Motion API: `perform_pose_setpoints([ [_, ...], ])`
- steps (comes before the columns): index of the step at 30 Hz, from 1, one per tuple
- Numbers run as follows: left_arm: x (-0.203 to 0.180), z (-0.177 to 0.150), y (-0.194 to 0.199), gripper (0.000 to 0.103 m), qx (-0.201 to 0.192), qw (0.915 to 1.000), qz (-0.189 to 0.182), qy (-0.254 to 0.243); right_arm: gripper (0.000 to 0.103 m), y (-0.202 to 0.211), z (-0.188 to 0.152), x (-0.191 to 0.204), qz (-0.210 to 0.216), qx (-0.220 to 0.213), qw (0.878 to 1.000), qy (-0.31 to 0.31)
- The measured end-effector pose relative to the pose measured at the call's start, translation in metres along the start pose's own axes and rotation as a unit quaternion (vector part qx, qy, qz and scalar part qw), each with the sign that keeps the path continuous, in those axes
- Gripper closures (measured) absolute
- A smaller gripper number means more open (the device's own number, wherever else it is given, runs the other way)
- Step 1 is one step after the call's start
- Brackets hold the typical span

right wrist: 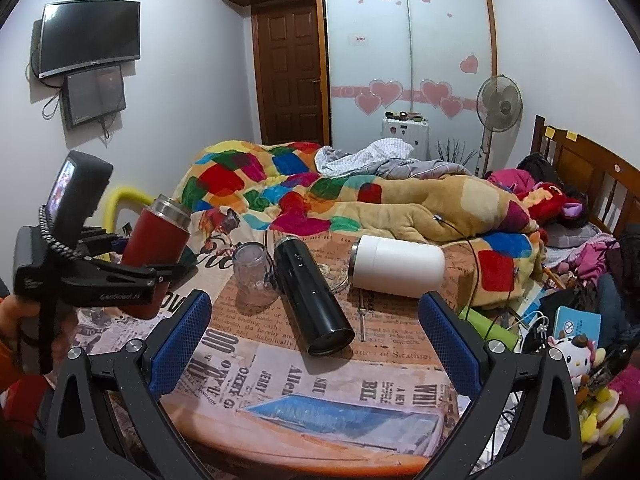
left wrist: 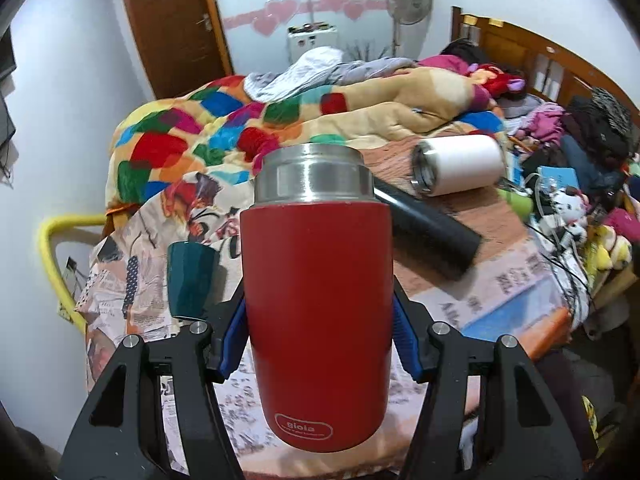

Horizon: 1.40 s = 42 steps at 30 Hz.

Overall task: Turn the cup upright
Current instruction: 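Lift the red thermos off the newspaper with the left tool, then grasp the red thermos with the right tool while the left tool opens and releases it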

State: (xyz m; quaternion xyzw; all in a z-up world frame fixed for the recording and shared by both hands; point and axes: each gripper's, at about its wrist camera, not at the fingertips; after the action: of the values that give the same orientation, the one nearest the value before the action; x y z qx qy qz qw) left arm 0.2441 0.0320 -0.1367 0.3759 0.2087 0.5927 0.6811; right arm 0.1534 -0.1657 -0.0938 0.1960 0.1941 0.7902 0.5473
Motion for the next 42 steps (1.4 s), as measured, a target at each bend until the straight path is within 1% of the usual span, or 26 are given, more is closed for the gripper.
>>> perform_pose_setpoints([
  [4, -0.027, -0.006, 0.015, 0.042, -0.003, 0.9997, -0.020, -0.015, 0.000, 0.008, -0.004, -0.004, -0.004, -0.001, 1.000, -0.001],
  [8, -0.053, -0.016, 0.013, 0.042, 0.006, 0.9986, -0.045, -0.028, 0.000, 0.013, -0.009, -0.010, -0.009, 0.001, 1.000, -0.004],
  [12, -0.076, -0.027, -0.006, 0.042, 0.032, 0.9965, -0.073, -0.027, 0.000, 0.015, -0.014, -0.017, -0.015, 0.006, 1.000, -0.008],
  [14, -0.086, -0.034, -0.023, 0.042, 0.050, 0.9948, -0.086, -0.023, 0.000, 0.012, -0.018, -0.021, -0.018, 0.013, 1.000, -0.010],
  [18, -0.102, -0.045, -0.053, 0.042, 0.081, 0.9916, -0.099, -0.020, 0.000, 0.006, -0.025, -0.027, -0.023, 0.027, 0.999, -0.013],
  [20, -0.106, -0.049, -0.067, 0.042, 0.097, 0.9898, -0.103, -0.019, 0.000, 0.004, -0.028, -0.029, -0.024, 0.034, 0.999, -0.013],
  [26, -0.114, -0.059, -0.092, 0.042, 0.120, 0.9872, -0.104, -0.018, 0.000, -0.009, -0.037, -0.033, -0.025, 0.057, 0.998, -0.015],
  [36, -0.112, -0.063, -0.108, 0.042, 0.128, 0.9862, -0.104, -0.017, 0.000, -0.024, -0.042, -0.029, -0.022, 0.083, 0.996, -0.012],
  [42, -0.113, -0.063, -0.101, 0.042, 0.119, 0.9861, -0.114, -0.022, 0.000, -0.027, -0.042, -0.024, -0.024, 0.089, 0.996, -0.006],
])
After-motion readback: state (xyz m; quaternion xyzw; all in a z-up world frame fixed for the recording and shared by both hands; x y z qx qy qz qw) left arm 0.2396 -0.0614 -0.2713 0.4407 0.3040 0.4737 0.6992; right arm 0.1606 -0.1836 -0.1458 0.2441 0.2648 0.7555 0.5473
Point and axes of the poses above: each gripper's, at about its wrist camera, not at the fingertips, and y roughly against the way its jaws point, x to its left, z to its top, and after that the axes turned 5 degrees about z, right-handed
